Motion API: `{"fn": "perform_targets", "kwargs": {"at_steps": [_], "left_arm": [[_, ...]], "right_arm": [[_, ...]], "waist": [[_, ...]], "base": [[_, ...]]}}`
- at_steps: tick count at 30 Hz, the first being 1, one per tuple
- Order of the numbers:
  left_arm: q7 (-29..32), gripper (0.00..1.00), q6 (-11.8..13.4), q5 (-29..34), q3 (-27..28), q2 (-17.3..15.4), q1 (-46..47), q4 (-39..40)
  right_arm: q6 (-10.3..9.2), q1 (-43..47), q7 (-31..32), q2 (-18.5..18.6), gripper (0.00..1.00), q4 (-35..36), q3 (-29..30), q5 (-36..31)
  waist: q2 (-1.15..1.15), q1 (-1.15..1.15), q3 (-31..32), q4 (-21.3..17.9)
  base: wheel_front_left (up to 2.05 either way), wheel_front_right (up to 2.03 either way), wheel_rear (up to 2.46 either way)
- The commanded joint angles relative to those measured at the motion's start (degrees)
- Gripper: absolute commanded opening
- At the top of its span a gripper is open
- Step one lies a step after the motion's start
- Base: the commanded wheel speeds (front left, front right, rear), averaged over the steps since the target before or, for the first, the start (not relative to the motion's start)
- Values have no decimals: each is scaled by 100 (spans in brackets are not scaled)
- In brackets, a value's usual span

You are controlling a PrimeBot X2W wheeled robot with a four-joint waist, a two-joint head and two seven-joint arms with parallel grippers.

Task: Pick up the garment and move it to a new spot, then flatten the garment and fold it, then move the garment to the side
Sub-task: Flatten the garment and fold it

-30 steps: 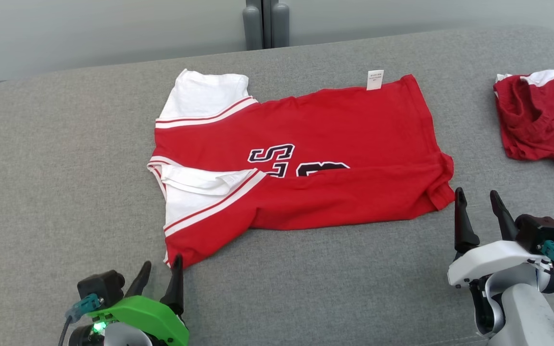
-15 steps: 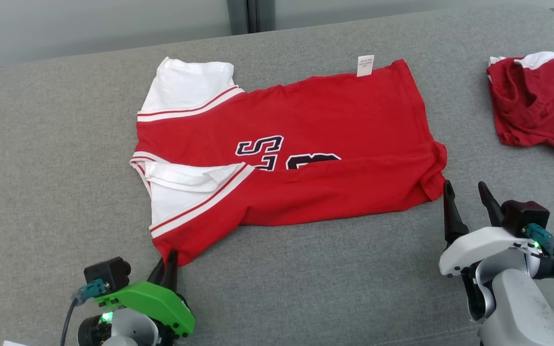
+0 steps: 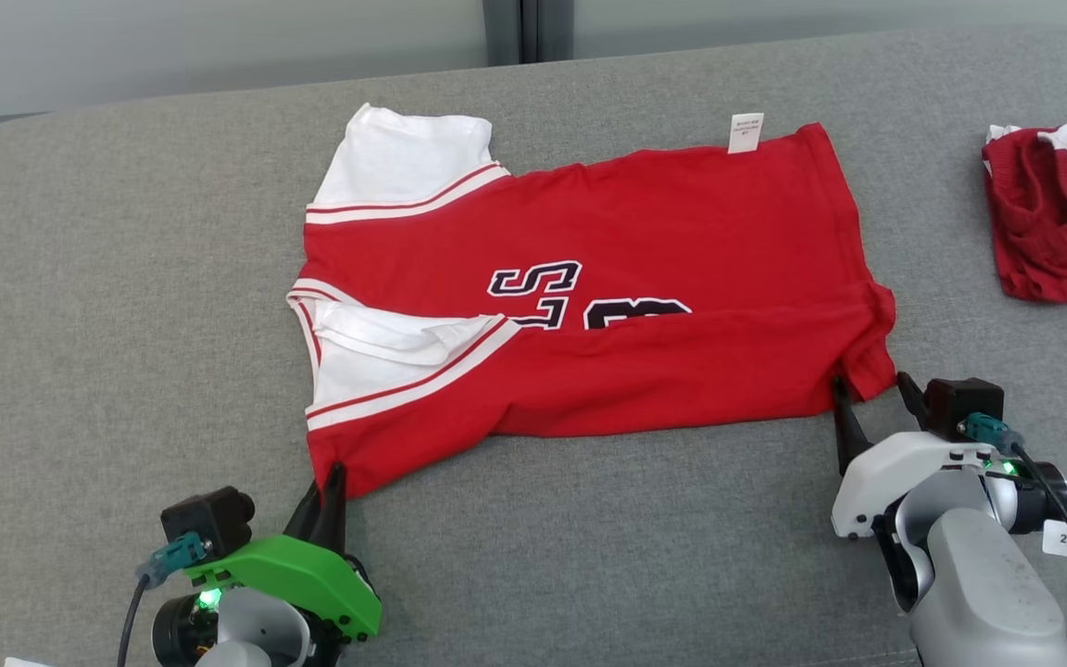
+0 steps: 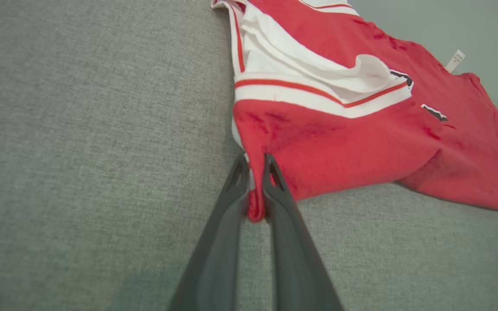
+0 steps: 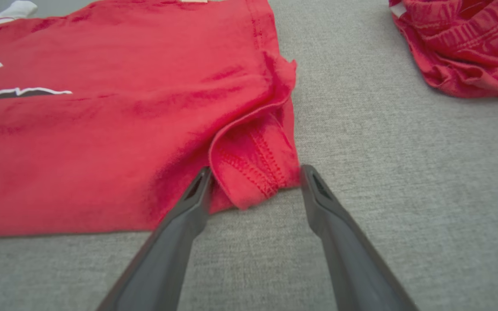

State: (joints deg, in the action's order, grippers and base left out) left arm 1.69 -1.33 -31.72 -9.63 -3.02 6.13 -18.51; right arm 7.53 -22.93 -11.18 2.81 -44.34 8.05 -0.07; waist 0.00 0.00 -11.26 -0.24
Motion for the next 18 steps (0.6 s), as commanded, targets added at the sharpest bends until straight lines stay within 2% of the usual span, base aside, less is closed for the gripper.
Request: {"fn": "perform_targets", "kwargs": {"at_steps": [1, 3, 5, 8, 18], "left_arm": [[-46, 0, 23, -4, -7, -39, -32, 29], [-55, 0, 24, -1, -18, -49, -34, 41], [-85, 0, 11, 4, -24, -60, -35, 55], [-139, 0, 8, 5, -13, -80, -26, 66], [-349, 0, 34, 7, 98, -235, -93, 230]], "right_arm": [[-10, -122, -17, 17, 100, -91, 45, -60], [-10, -200, -41, 20, 100, -204, 151, -116], [-10, -271, -62, 17, 42, -314, 226, -138], [-10, -370, -34, 19, 0, -522, 303, -65], [-10, -442, -206, 24, 0, -867, 438, 325]], "waist": [[0, 0, -4, 2], [0, 0, -4, -4], [0, 0, 4, -15], [0, 0, 29, -40], [0, 0, 277, -114]], "base": [[0, 0, 0], [0, 0, 0], [0, 0, 0], [0, 0, 0], [0, 0, 0]]}}
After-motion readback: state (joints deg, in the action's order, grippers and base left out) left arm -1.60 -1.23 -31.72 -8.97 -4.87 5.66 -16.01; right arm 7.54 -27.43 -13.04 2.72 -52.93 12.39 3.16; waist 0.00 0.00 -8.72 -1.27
